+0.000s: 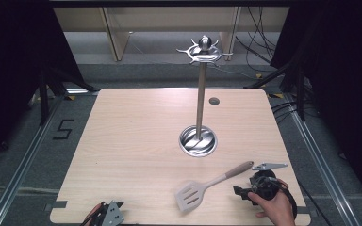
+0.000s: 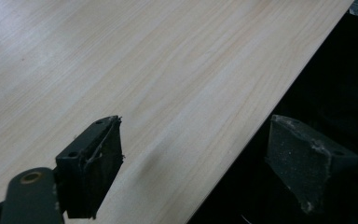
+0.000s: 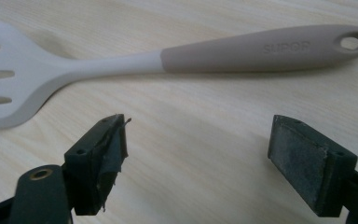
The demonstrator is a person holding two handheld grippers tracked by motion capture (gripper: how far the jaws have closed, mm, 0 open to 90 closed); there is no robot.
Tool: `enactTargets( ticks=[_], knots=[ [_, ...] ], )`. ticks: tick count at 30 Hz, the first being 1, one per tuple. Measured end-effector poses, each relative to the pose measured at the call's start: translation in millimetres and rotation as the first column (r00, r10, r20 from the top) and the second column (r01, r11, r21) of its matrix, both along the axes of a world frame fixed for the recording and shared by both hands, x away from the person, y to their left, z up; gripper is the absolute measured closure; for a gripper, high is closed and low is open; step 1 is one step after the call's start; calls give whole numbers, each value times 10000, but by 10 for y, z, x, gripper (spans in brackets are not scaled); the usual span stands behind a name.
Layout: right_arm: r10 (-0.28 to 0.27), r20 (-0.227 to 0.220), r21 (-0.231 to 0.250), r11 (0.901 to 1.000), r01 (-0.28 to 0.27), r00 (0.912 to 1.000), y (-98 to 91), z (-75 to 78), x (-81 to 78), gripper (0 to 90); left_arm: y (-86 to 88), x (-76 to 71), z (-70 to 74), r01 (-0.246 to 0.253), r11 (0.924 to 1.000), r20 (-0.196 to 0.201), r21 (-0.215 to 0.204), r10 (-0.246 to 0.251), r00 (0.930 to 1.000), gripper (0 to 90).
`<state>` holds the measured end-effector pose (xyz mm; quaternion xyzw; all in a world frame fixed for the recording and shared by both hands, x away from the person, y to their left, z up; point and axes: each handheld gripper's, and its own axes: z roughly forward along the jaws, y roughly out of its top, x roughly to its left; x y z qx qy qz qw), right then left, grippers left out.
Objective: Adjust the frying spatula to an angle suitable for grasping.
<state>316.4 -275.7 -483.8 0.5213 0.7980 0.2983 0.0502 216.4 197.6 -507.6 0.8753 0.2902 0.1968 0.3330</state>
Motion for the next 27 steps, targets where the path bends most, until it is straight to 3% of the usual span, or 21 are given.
enactTargets(
  ticks=[1, 5, 7, 9, 13, 15, 22, 24, 27],
  knots=[
    [-4, 18, -63, 10000, 5, 10000, 23, -7, 28, 205, 12, 7, 10, 161, 9998, -153, 110, -159, 9998, 176],
    [137, -231, -92, 9999, -139, 9996, 148, -21, 107, 221, 5, 0, 4, 4, 9998, 82, 184, -6, 10000, 176],
    [200, -317, -120, 9997, -204, 9993, 218, -33, 134, 230, 13, 9, 17, 210, 9995, -37, 256, -209, 9998, 176],
    [576, -378, -35, 9983, -578, 9976, 257, -32, 170, 234, 15, 2, 25, 195, 9992, -43, 355, -194, 9998, 176],
    [234, -267, -330, 9992, -243, 9994, 340, -18, 234, 249, 13, 8, 17, 203, 9995, -34, 252, -203, 9998, 176],
    [380, -183, -329, 9987, -386, 9991, 364, -26, 281, 251, 14, 7, 15, 167, 9996, -60, 225, -166, 9998, 176],
    [269, -584, -714, 9970, -311, 9979, 481, -26, 311, 246, 24, 0, 32, 201, 9997, 21, 104, -201, 9998, 177],
    [489, -453, -625, 9967, -517, 9978, 475, -21, 331, 250, 24, 0, 29, 217, 9997, -8, 122, -217, 9998, 177],
    [258, -591, -481, 9984, -286, 9979, 482, -14, 377, 254, 21, 1, 32, 270, 9994, -55, 220, -269, 9996, 178]
  ],
)
